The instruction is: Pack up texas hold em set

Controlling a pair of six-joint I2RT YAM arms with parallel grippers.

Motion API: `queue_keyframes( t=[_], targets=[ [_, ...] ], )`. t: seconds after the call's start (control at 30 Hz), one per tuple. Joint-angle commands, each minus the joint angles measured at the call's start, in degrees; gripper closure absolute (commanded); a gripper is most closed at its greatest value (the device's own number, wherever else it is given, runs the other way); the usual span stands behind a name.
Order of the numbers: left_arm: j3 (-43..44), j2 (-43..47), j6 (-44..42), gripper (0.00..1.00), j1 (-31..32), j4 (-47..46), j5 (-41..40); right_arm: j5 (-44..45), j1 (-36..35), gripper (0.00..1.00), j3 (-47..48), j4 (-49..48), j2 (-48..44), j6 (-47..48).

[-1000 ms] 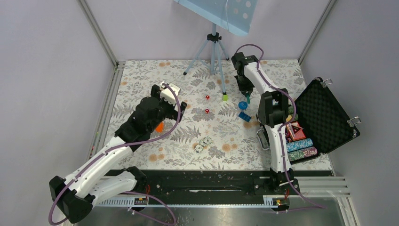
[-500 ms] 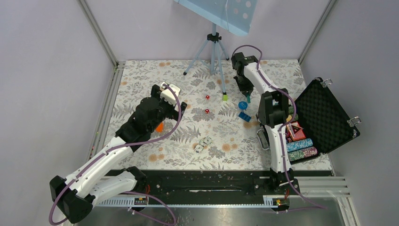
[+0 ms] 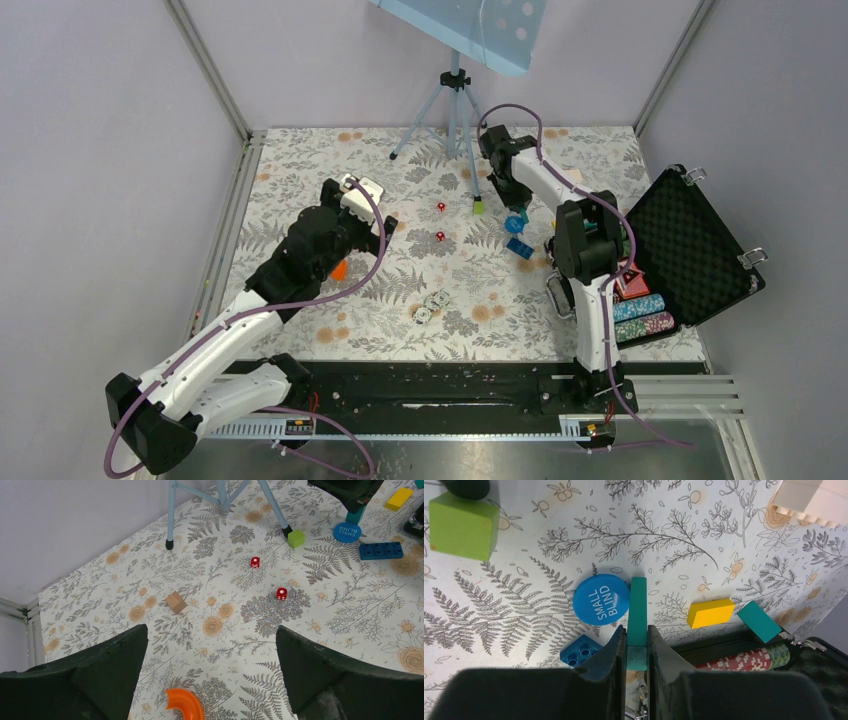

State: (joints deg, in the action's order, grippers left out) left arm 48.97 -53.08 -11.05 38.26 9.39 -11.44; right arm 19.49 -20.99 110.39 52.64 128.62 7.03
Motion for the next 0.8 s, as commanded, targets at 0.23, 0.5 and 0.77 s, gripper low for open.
queue_keyframes(
  t=[0.23, 0.5, 0.77],
  targets=[
    [-0.63, 0.09, -0.77, 0.01, 0.21, -2.84, -0.78, -7.72, -4.75, 1.0, -14.43, -10.77, -6.89, -2.78],
    [-0.63, 0.04, -0.82, 0.01, 0.23, -2.82, -0.77, -7.32, -6.95, 1.0, -14.28, -11.55, -8.49, -3.8],
    [-0.72, -0.09, -0.99, 0.01, 0.22, -2.8, -0.7, -12.35, -9.24, 1.0, -18.47, -12.67, -12.72, -3.03]
  ],
)
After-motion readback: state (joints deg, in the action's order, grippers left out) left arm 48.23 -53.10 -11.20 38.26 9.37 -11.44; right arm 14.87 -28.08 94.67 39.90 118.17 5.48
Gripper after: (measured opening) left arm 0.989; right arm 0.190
